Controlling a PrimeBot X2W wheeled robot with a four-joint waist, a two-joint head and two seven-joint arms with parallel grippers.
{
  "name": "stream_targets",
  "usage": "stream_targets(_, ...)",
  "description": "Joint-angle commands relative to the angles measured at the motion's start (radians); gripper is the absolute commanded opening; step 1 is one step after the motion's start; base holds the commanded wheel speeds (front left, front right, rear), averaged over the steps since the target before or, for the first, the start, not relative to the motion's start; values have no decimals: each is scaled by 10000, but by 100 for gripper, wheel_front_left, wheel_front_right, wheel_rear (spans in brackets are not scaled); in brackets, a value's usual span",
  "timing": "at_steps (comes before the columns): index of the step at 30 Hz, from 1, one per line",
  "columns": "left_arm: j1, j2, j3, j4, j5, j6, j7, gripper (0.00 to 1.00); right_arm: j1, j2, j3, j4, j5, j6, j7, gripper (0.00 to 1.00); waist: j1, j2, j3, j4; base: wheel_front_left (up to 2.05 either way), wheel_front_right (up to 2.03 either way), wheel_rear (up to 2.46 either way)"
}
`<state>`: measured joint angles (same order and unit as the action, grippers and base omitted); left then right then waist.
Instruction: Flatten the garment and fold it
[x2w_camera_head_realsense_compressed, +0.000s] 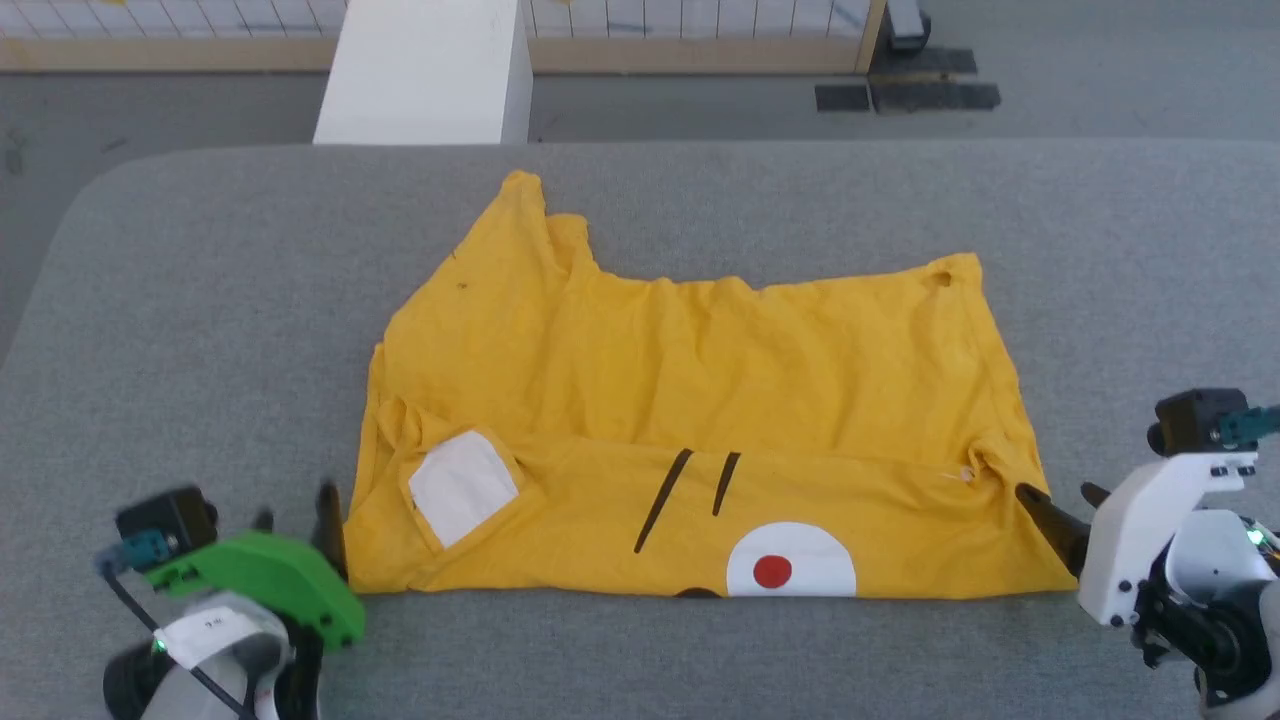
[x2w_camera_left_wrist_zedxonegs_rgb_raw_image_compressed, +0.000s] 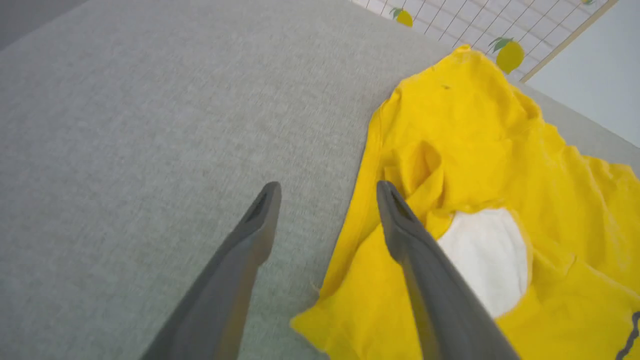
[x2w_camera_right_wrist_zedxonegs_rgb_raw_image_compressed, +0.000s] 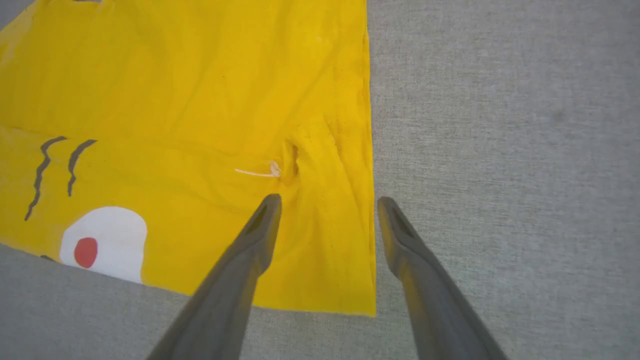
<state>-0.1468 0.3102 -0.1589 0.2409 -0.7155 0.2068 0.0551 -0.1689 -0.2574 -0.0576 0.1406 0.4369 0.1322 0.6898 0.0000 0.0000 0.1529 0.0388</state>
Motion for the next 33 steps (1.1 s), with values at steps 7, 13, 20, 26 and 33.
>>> stream_targets(7, 1073, 913, -765, -1386, 42, 842, 2901, 100, 683, 262, -354, -854, -408, -15, 329, 100, 0, 0, -389, -184, 0, 0, 0)
stream_targets(13, 702, 1216, -1313, -1285, -49, 636, 4224, 100, 781, 385, -503, -1164, -489, -15, 484, 100, 0, 0, -83, -306, 0, 0, 0)
stream_targets(20, 241, 969, -1478, -91, -317, 647, 4789, 41, 727, 411, -461, -1446, -538, -15, 555, 100, 0, 0, 178, -569, 0, 0, 0)
stream_targets(26, 422, 718, -1178, -73, -594, 328, 3947, 0, 1055, 274, -505, -1726, -840, -15, 863, 100, 0, 0, 146, -533, 0, 0, 0)
stream_targets(33, 971, 727, -577, -1422, -580, 547, 2829, 0, 1133, 288, -357, -1939, -1858, -15, 2280, 100, 0, 0, 204, -362, 0, 0, 0)
